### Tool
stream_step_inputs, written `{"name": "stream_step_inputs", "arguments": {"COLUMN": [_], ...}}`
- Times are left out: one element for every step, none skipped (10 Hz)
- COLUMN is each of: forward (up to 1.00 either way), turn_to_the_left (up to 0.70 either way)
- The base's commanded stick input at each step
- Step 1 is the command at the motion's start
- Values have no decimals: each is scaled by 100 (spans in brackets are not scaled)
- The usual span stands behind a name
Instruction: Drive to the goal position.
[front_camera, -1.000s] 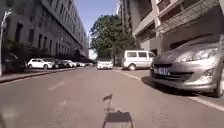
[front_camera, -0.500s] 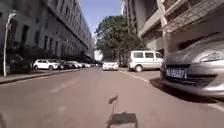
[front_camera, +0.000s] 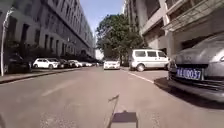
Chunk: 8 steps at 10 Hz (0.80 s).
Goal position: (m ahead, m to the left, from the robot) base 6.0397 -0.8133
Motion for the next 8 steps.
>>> {"name": "stream_step_inputs", "arguments": {"forward": [70, 70, 70, 70, 70, 70, 70, 70], "turn_to_the_left": [14, 14, 14, 14, 14, 14, 14, 14]}}
